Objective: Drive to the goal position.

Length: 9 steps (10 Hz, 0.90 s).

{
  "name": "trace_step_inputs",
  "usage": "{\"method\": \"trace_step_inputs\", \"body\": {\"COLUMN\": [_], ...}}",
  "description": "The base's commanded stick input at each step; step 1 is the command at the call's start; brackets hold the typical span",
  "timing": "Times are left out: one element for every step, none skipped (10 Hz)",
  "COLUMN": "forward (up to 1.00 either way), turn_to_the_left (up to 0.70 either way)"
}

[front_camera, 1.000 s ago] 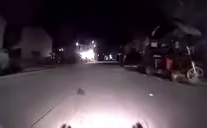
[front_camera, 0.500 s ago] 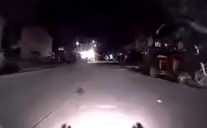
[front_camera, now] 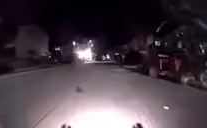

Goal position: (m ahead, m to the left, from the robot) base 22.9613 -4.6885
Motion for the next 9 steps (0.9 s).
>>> {"method": "trace_step_inputs", "body": {"forward": [0.60,0.60,0.60,0.60,0.60,0.60,0.60,0.60,0.60], "turn_to_the_left": [-0.15,-0.15,-0.15,-0.15,-0.15,-0.15,-0.15,-0.15,-0.14]}}
